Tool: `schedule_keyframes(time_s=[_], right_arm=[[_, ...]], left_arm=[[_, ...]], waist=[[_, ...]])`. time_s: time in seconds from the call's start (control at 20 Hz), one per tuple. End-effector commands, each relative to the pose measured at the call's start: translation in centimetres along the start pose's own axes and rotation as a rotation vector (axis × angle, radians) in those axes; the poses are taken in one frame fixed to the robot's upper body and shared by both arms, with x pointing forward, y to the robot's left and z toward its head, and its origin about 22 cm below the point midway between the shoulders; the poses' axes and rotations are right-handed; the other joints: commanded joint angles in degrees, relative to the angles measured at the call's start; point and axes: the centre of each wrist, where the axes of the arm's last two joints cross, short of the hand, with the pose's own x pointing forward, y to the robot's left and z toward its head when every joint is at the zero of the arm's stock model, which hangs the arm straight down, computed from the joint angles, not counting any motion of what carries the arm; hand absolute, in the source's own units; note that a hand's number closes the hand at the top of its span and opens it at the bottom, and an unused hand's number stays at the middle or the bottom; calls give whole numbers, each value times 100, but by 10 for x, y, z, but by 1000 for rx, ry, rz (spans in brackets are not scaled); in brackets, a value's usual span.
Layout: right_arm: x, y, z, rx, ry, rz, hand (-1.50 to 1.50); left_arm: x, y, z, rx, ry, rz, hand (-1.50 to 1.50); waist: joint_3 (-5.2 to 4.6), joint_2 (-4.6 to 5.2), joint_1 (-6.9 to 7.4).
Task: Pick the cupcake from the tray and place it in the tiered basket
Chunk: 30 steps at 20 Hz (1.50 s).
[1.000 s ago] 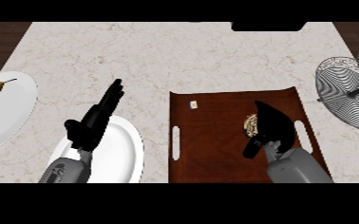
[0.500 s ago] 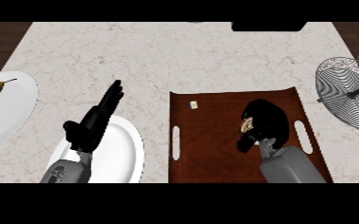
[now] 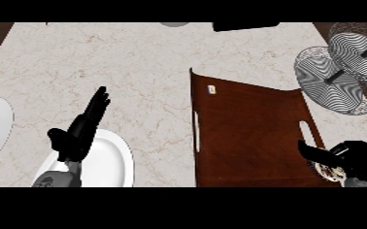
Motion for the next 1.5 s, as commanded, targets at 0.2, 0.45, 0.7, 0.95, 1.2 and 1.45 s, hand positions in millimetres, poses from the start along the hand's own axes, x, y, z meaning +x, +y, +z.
schedule_keyframes(time_s=[0.2,0.45,0.7,0.95,1.2,1.45], right_arm=[[-110,-69,3,-278,308,-210,150],[-105,-113,47,-446,121,-563,150],[-111,-169,90,-569,48,-519,150],[-94,-217,89,-590,61,-569,150],[-75,-269,63,-592,75,-660,150],[-47,-307,17,-567,108,-675,150]], left_arm=[[7,-2,-4,-25,-7,-9,0],[6,-6,1,-37,-6,9,0],[19,-30,-10,-97,-41,8,0],[13,-27,-15,-119,-23,25,0],[32,-36,-18,-124,-44,14,0],[15,-39,-21,-166,-50,6,0]], waist=[[1,59,117],[4,33,209],[10,129,552],[10,156,693],[13,160,778],[12,219,930]])
